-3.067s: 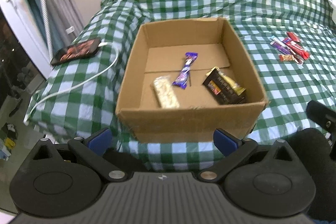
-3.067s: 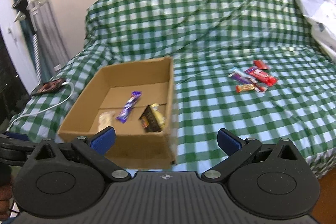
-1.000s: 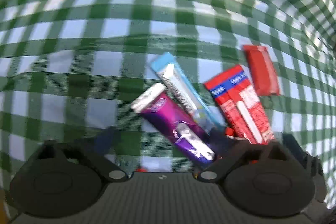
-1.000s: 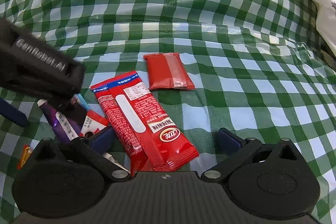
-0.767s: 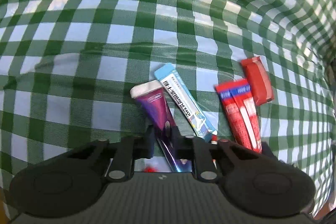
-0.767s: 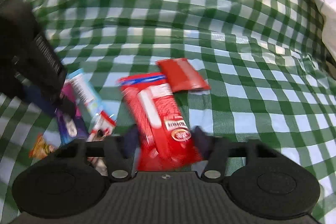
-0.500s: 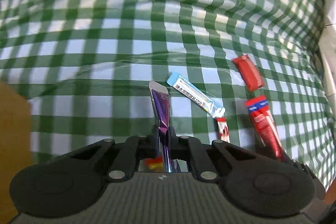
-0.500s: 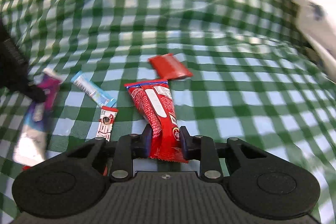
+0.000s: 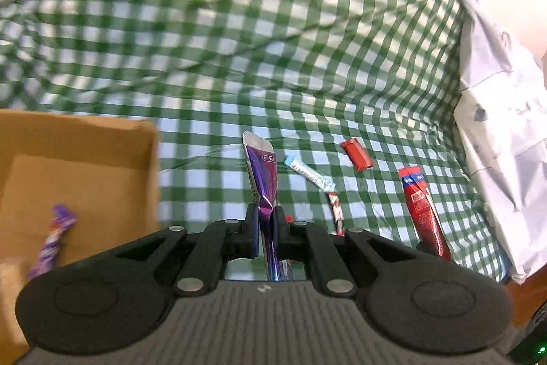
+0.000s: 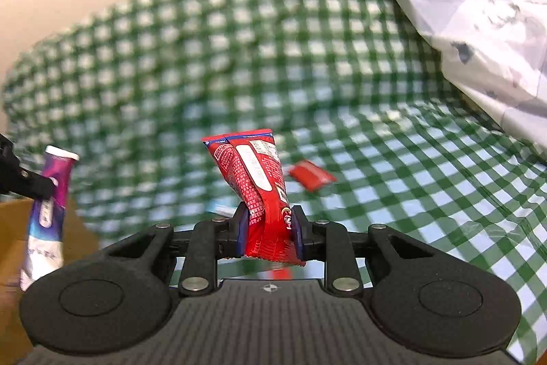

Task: Organize snacks
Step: 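Grasp the purple tube pack with the left gripper while the right grasps the long red pack, then carry the purple tube pack and long red pack over the box with both grippers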

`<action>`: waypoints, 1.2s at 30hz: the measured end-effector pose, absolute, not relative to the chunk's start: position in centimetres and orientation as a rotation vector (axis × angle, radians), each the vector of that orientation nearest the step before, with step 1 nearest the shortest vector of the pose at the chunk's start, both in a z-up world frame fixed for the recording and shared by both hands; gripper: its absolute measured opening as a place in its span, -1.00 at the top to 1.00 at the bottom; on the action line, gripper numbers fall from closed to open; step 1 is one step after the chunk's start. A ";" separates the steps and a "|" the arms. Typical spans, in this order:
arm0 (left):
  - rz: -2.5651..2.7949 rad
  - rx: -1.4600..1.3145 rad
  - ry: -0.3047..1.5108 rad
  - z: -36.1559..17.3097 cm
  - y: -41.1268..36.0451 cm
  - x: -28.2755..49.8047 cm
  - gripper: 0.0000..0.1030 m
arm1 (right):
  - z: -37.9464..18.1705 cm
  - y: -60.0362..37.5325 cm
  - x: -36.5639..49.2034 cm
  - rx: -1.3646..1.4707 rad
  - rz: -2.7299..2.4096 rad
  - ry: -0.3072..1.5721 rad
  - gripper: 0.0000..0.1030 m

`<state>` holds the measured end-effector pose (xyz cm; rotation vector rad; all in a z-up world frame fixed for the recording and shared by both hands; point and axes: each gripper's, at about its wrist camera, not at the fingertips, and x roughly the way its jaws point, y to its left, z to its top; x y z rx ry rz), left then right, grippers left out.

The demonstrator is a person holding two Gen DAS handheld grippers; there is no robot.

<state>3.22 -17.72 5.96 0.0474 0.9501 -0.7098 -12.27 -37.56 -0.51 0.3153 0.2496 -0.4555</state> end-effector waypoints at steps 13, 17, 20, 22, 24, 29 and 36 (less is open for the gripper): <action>-0.601 0.000 0.884 10.3 3.8 -5.8 0.85 | 1.2 -16.3 -18.0 0.291 -0.111 0.308 0.49; -0.579 -0.038 0.860 10.8 8.7 -7.8 0.85 | 1.1 -12.8 -19.4 0.250 -0.054 0.327 0.49; -0.565 -0.063 0.833 11.0 11.8 -9.4 0.85 | 1.3 -10.7 -20.7 0.212 -0.035 0.326 0.49; -0.559 -0.080 0.822 11.1 13.2 -10.2 0.85 | 1.7 -9.3 -21.5 0.193 -0.029 0.326 0.49; -0.559 -0.100 0.820 11.1 14.6 -10.7 0.85 | 2.0 -8.1 -22.2 0.177 -0.029 0.325 0.49; -0.558 -0.129 0.815 11.0 17.1 -11.0 0.85 | 1.9 -6.3 -22.5 0.154 -0.032 0.345 0.48; -0.546 -0.165 0.837 10.1 18.7 -9.7 0.85 | 1.9 -4.7 -21.9 0.107 -0.042 0.373 0.48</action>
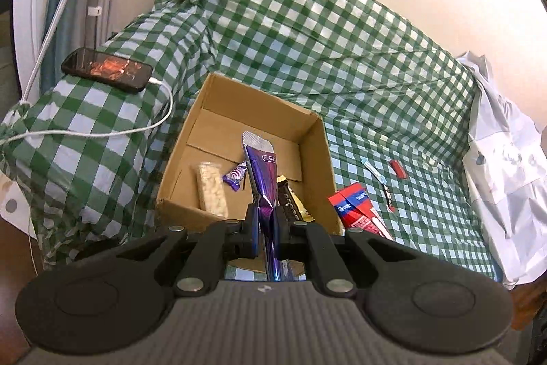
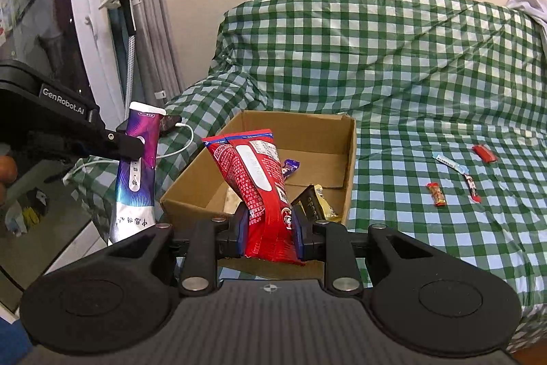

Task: Organize snacks
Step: 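Carry the purple tube pack and long red pack over the box with both grippers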

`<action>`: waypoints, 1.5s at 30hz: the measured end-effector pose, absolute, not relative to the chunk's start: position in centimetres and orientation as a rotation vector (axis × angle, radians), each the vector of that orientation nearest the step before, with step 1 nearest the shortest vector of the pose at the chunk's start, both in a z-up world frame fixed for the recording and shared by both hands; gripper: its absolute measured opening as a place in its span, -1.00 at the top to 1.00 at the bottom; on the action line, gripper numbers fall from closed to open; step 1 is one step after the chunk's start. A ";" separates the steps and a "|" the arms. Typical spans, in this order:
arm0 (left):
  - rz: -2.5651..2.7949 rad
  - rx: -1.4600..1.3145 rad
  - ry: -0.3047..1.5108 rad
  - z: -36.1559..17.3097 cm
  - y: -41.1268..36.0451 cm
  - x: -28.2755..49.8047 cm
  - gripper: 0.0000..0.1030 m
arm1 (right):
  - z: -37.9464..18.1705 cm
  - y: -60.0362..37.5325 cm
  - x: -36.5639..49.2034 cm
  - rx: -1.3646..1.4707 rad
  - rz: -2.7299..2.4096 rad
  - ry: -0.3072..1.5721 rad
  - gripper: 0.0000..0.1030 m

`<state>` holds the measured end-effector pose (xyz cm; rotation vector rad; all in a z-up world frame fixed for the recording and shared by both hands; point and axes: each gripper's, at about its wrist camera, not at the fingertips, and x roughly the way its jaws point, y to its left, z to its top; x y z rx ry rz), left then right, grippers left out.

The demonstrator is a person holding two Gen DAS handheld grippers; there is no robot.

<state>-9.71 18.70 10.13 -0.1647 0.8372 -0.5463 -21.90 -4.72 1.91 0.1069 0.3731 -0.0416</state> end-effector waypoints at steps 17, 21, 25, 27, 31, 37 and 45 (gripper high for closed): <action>-0.527 -0.178 0.852 9.2 19.0 -7.4 0.85 | 2.0 -4.7 -20.1 0.097 -0.043 0.421 0.48; -0.528 -0.176 0.845 9.2 18.8 -7.0 0.85 | 2.0 -4.6 -19.8 0.097 -0.041 0.427 0.48; -0.531 -0.175 0.847 9.3 18.6 -6.8 0.85 | 2.1 -4.5 -19.6 0.097 -0.042 0.428 0.48; -0.532 -0.174 0.846 9.3 18.4 -6.7 0.85 | 2.1 -4.5 -19.5 0.099 -0.043 0.427 0.48; -0.540 -0.171 0.843 9.5 17.9 -6.1 0.85 | 2.0 -4.6 -19.2 0.102 -0.044 0.430 0.48; -0.539 -0.168 0.846 9.4 17.4 -5.5 0.85 | 2.0 -4.7 -18.4 0.105 -0.047 0.435 0.48; -0.536 -0.153 0.862 8.6 16.1 -2.9 0.85 | 2.0 -4.8 -15.8 0.113 -0.057 0.447 0.48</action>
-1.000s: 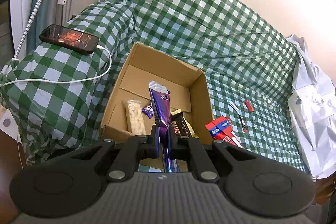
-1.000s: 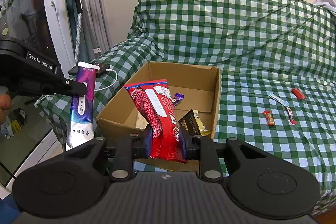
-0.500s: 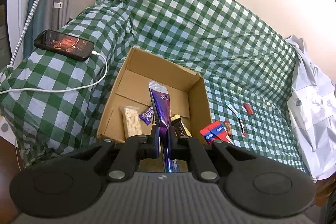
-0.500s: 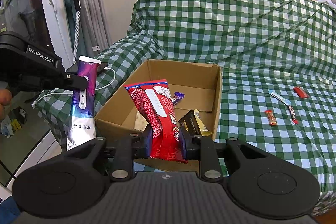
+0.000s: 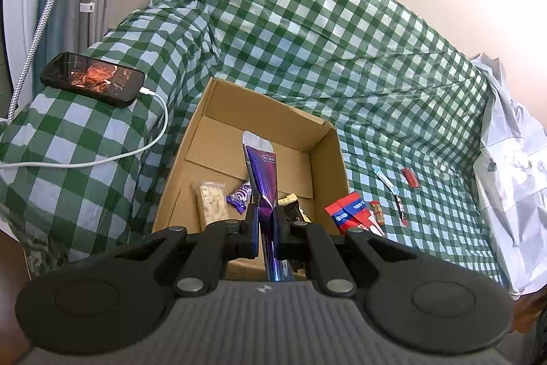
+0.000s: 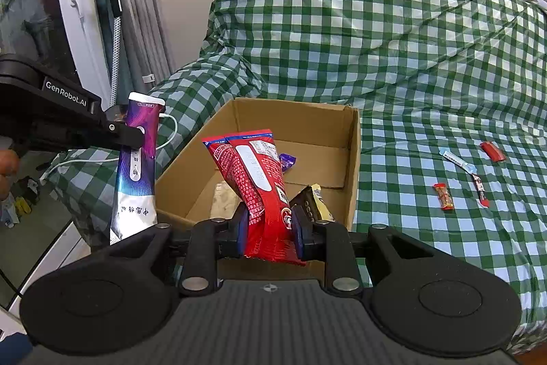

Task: Organize snacks
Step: 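Carry the purple tube pack and long red pack over the box with both grippers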

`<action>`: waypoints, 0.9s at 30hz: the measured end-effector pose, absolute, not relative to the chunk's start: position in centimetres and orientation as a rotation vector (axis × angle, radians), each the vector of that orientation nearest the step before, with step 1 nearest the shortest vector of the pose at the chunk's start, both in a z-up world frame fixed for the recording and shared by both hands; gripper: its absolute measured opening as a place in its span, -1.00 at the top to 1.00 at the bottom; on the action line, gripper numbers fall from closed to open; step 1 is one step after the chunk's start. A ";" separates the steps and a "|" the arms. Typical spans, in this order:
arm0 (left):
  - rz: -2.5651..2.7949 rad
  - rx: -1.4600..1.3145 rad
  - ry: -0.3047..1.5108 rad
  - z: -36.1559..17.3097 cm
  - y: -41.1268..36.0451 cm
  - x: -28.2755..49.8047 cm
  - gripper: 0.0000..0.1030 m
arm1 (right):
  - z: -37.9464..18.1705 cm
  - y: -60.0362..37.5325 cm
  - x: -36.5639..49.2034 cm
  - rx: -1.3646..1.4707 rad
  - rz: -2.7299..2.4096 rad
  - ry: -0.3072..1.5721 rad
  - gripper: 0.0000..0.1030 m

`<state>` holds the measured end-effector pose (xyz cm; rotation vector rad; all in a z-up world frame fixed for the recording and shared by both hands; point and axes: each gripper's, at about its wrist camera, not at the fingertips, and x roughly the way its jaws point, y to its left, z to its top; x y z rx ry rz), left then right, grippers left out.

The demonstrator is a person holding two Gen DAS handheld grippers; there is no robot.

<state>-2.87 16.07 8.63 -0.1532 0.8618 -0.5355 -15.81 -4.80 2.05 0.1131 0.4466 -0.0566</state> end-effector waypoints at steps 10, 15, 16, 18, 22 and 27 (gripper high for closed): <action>-0.546 -0.141 0.867 7.6 13.2 1.1 0.85 | 1.5 -5.7 -11.6 0.132 -0.074 0.483 0.48; -0.541 -0.127 0.883 6.4 11.9 3.1 0.85 | 0.9 -6.8 -9.5 0.142 -0.079 0.503 0.48; -0.539 -0.123 0.888 6.0 11.7 3.5 0.85 | 0.8 -6.9 -9.0 0.144 -0.079 0.506 0.48; -0.534 -0.116 0.897 5.5 11.4 4.3 0.85 | 0.6 -7.3 -8.2 0.148 -0.079 0.514 0.48; -0.517 -0.103 0.915 4.3 10.7 5.9 0.85 | -0.1 -8.4 -6.4 0.155 -0.076 0.526 0.48; -0.492 -0.085 0.947 2.8 10.0 7.6 0.85 | -0.9 -9.2 -4.5 0.164 -0.074 0.542 0.48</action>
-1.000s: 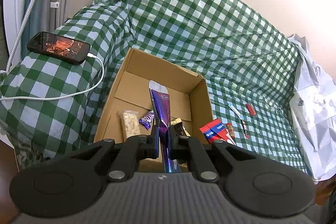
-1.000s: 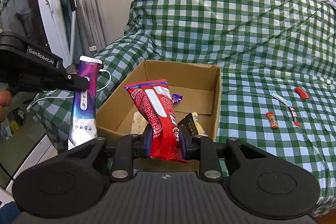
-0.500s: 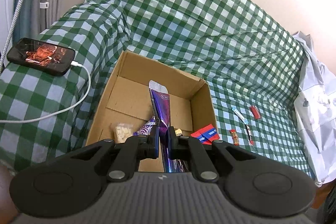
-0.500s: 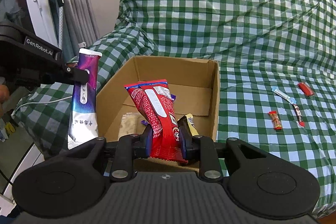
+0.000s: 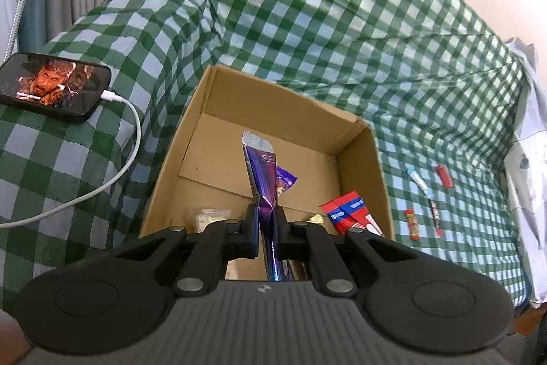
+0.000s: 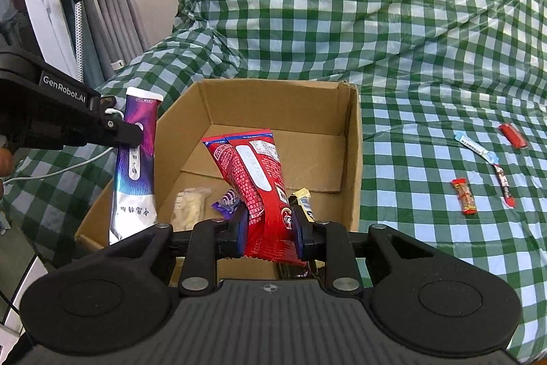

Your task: Organize snacks

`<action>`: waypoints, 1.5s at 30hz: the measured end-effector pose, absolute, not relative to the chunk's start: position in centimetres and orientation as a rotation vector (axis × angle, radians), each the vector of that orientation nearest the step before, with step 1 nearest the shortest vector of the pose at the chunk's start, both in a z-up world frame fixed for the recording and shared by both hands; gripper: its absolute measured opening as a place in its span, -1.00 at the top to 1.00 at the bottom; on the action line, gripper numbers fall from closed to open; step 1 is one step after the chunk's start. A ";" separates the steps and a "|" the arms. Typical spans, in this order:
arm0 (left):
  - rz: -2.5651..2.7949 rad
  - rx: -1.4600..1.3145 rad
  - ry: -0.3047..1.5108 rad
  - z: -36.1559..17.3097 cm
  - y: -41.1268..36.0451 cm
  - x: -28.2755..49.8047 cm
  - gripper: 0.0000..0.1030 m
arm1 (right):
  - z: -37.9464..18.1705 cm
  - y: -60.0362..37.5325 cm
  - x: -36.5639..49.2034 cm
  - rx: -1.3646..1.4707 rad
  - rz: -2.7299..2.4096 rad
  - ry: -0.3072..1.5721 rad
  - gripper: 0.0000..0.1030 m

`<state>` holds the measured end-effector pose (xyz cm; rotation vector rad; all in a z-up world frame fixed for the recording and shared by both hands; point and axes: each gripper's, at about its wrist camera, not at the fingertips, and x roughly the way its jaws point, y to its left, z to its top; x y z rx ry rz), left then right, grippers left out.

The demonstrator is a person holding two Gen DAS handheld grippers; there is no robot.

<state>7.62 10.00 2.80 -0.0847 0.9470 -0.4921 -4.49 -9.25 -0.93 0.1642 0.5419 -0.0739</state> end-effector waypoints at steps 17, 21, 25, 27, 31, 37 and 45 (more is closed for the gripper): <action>-0.451 0.033 0.953 -0.1 8.4 10.3 0.83 | -1.8 -10.0 -0.3 0.160 -0.064 0.566 0.40; -0.431 0.074 0.974 -0.3 8.7 10.0 -0.22 | -1.4 -9.9 -0.2 0.162 -0.057 0.587 -0.06; -0.360 0.096 0.869 0.9 10.1 7.3 -1.00 | -1.0 -9.4 -2.1 0.148 -0.059 0.611 -0.57; -0.375 0.120 0.886 1.1 10.6 5.9 -1.00 | -0.8 -9.2 -3.4 0.159 -0.061 0.624 -0.71; -0.367 0.136 0.902 1.6 11.8 2.5 -1.00 | -0.6 -8.1 -6.4 0.205 -0.069 0.650 -0.79; -0.353 0.128 0.927 2.8 13.6 -2.4 -1.00 | 0.7 -5.1 -10.9 0.196 -0.106 0.601 -0.85; -0.349 0.153 0.873 4.0 14.6 -7.8 -0.99 | 1.7 -3.2 -16.7 0.181 -0.146 0.502 -0.92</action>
